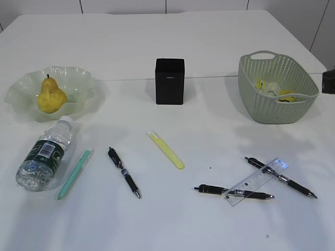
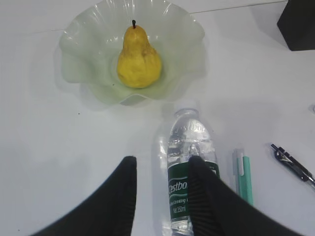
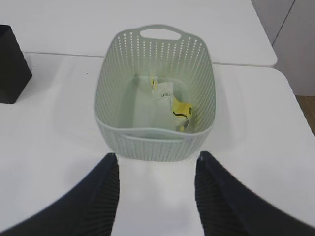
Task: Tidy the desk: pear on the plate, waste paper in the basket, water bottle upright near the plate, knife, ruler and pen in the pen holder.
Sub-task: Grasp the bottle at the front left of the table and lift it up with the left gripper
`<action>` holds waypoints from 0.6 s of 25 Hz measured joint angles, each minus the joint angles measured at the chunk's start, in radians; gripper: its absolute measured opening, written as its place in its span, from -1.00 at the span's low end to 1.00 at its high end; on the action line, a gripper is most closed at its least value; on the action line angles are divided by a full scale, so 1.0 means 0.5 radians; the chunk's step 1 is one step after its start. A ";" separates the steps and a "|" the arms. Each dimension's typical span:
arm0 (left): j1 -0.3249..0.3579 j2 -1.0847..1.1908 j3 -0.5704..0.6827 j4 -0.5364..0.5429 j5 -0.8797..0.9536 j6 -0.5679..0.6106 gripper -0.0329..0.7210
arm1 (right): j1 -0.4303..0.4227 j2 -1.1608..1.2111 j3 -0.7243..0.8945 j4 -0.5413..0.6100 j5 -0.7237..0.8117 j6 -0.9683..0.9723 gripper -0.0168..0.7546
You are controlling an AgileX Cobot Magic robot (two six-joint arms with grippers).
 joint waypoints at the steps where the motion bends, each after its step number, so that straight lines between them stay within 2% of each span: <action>1: 0.000 0.000 0.000 0.000 0.000 0.000 -0.27 | 0.000 -0.046 0.053 0.000 -0.012 -0.005 0.09; 8: 0.000 0.000 0.000 0.004 0.000 0.000 -0.27 | 0.000 -0.304 0.341 -0.003 -0.020 -0.005 0.09; 15: 0.000 0.000 0.000 0.004 0.000 0.000 -0.27 | 0.000 -0.444 0.387 0.005 0.173 0.002 0.09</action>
